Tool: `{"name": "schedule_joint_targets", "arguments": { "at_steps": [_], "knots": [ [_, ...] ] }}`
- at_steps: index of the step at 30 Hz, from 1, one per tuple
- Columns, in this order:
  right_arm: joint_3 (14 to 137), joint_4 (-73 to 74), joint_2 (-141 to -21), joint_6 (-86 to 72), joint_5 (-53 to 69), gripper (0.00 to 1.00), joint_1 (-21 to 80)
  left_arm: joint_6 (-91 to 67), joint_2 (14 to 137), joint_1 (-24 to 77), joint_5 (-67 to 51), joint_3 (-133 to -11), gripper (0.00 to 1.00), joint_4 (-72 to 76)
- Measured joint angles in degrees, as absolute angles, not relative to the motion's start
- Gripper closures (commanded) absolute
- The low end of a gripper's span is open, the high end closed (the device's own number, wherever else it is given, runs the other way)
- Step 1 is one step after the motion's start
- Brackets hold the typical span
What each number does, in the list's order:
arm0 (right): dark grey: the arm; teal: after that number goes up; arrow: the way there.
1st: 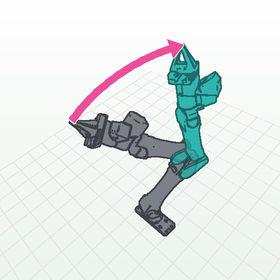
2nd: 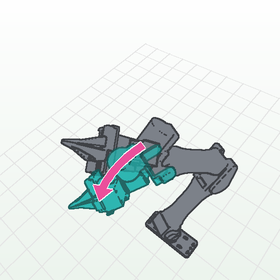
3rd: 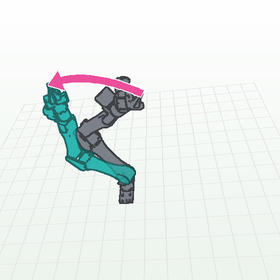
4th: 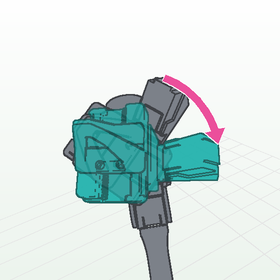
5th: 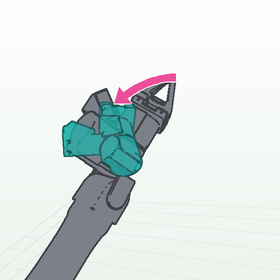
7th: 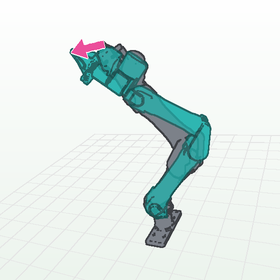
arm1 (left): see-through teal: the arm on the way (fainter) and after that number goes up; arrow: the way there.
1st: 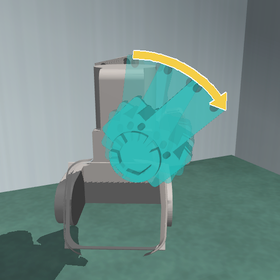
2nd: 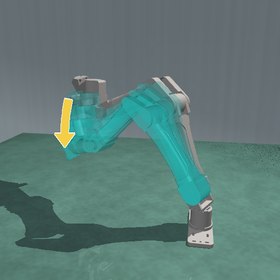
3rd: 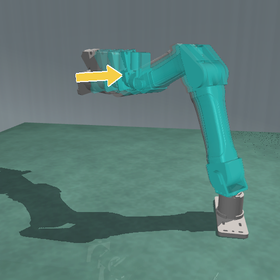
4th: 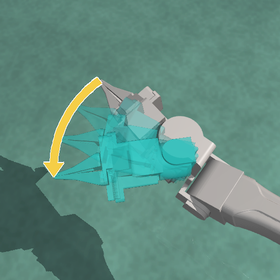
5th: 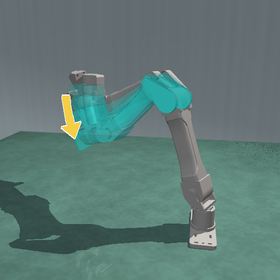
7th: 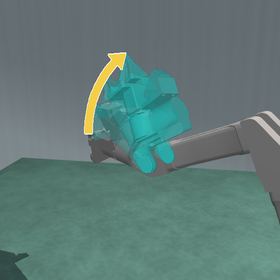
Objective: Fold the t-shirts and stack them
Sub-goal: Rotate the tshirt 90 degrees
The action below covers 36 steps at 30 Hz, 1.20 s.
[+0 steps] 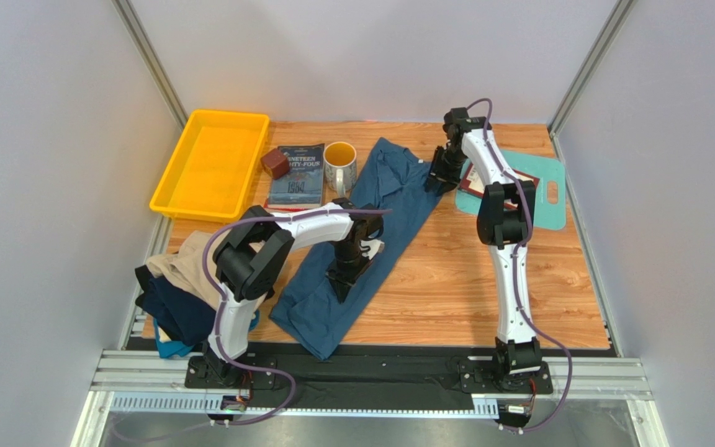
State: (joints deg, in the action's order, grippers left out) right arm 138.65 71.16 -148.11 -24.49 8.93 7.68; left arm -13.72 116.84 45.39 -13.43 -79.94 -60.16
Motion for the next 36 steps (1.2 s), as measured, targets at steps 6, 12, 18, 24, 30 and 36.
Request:
{"name": "schedule_joint_targets", "arguments": {
  "at_steps": [6, 12, 18, 24, 30, 36],
  "knots": [
    [139.13, 67.57, -148.70, -24.58, 12.93, 0.55, 5.13, -13.21, 121.14, 47.48, -16.99, -86.13, 1.00, -62.08],
    [141.16, 62.98, -150.15, -25.12, 15.75, 0.52, 2.79, -12.36, 128.70, 49.91, -18.96, -99.04, 1.00, -65.06],
    [142.80, 58.43, -151.44, -25.65, 20.43, 0.49, 1.54, -11.73, 135.13, 51.90, -20.10, -110.72, 1.00, -67.59],
    [137.82, 54.08, -148.94, -25.65, 25.71, 0.44, 1.41, -11.97, 135.09, 52.05, -19.86, -111.04, 0.69, -67.68],
    [123.72, 51.03, -135.85, -27.81, 28.34, 0.43, 1.39, -12.69, 132.60, 52.05, -18.48, -111.00, 0.63, -63.20],
    [107.39, 47.99, -117.03, -30.15, 31.68, 0.36, 1.58, -12.47, 125.80, 51.55, -14.04, -110.54, 0.62, -60.07]
  ]
}}
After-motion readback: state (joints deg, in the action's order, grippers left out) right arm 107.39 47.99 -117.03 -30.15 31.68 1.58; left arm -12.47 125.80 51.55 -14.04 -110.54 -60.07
